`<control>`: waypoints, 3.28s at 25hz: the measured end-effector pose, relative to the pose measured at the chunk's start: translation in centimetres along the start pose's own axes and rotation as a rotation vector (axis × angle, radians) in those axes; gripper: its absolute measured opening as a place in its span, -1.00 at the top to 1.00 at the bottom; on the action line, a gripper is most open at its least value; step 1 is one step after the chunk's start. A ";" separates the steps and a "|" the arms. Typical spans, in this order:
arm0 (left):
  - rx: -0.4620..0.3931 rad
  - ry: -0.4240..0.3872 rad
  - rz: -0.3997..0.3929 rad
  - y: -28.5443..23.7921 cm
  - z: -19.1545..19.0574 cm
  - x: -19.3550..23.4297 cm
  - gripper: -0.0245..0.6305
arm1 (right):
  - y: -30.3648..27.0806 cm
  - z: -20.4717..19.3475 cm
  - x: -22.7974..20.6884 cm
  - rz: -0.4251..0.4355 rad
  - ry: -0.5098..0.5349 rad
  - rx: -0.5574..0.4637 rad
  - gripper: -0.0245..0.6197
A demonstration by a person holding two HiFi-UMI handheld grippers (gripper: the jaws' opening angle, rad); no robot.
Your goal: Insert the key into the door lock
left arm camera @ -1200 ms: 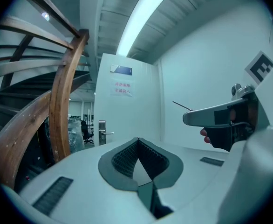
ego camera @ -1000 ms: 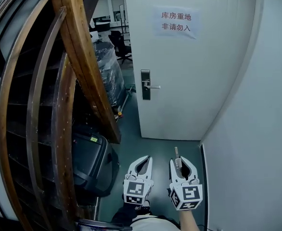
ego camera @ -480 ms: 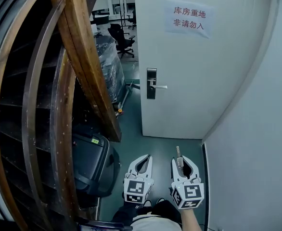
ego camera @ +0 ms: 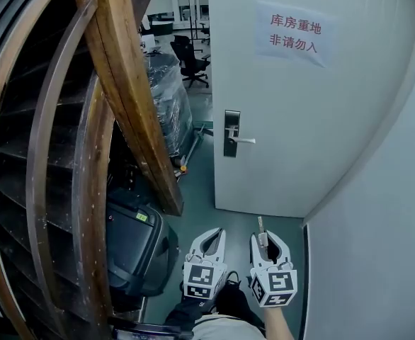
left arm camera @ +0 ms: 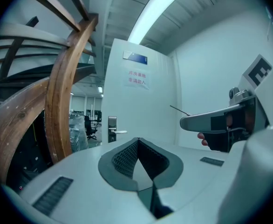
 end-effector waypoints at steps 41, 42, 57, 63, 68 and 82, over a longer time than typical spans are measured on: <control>0.085 0.051 0.096 -22.1 -5.9 15.2 0.92 | -38.1 -2.5 -8.1 0.022 0.043 0.188 0.58; 0.088 0.053 0.094 -22.4 -6.6 15.6 0.92 | -39.2 -2.7 -8.3 0.015 0.044 0.192 0.58; 0.099 0.072 0.075 -26.6 -10.9 19.6 0.92 | -49.9 -4.9 -11.0 -0.066 0.054 0.246 0.58; 0.108 0.083 0.077 -27.2 -11.7 20.3 0.92 | -51.7 -5.1 -12.0 -0.086 0.041 0.261 0.58; 0.117 0.093 0.082 -27.4 -12.1 20.5 0.92 | -52.5 -5.3 -12.9 -0.094 0.035 0.274 0.58; 0.122 0.109 0.091 -27.8 -12.1 20.9 0.92 | -53.2 -5.9 -12.9 -0.085 0.019 0.290 0.58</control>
Point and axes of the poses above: the fingertips, and each gripper's own axes: y backward along the fingers, x to its left, z out of its top, the point moved 8 cm from there along y, backward along the fingers, and after that the axes turned 8 degrees about x, right-handed, at the moved point
